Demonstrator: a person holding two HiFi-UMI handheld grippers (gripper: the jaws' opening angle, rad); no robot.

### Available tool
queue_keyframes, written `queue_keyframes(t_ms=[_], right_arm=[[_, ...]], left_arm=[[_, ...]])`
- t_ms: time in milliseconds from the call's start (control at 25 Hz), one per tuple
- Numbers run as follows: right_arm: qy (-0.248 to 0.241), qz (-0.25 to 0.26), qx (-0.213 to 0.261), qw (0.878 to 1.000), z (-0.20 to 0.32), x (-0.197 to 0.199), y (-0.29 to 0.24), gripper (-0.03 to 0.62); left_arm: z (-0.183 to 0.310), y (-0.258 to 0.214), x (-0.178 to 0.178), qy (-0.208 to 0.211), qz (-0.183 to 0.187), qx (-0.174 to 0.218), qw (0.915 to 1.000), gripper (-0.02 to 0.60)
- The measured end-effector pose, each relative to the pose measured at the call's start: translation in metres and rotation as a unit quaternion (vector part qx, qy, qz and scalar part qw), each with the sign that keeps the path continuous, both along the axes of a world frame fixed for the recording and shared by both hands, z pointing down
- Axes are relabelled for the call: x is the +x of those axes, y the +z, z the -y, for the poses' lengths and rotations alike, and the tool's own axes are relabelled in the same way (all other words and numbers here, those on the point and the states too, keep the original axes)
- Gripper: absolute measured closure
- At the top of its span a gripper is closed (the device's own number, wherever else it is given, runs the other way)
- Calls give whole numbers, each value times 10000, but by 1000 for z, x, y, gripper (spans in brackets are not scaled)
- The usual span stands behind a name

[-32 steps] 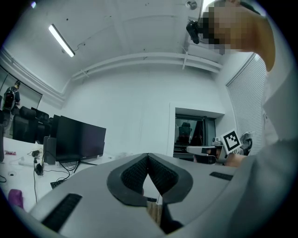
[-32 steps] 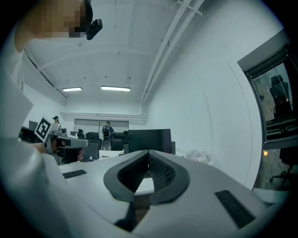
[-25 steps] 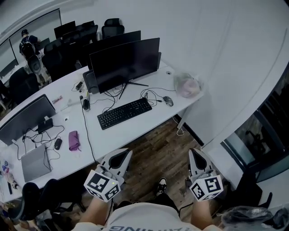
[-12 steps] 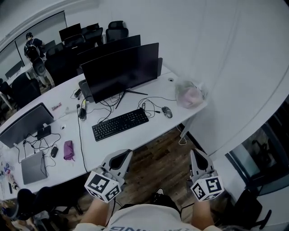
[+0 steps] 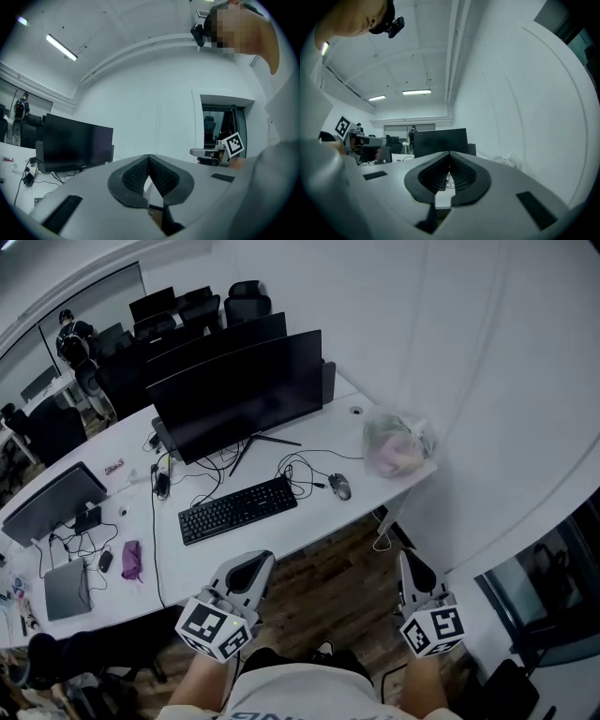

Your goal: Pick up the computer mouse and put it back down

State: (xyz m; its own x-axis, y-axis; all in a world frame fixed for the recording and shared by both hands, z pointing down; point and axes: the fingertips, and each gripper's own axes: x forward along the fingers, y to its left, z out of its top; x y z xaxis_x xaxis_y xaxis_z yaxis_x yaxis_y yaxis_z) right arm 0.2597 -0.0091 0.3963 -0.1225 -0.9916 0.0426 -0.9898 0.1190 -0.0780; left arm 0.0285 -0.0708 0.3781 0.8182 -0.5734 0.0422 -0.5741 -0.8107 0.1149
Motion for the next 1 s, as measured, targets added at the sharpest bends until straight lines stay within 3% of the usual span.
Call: queue_keyframes(t_ms=[240,600,1000], right_arm=[[-204,89,-138,9997,30,11,13,574],[-273,-181,-250,9991,81,-10,8,574],[10,-590,-275,9979,167,-50,-2,574]], left_arm=[[18,10,10,-202,106,-121,9997,577],[67,14,-10,-241,-87,-189,9995,577],[164,16,-66,-157,-311,-161,9993,577]])
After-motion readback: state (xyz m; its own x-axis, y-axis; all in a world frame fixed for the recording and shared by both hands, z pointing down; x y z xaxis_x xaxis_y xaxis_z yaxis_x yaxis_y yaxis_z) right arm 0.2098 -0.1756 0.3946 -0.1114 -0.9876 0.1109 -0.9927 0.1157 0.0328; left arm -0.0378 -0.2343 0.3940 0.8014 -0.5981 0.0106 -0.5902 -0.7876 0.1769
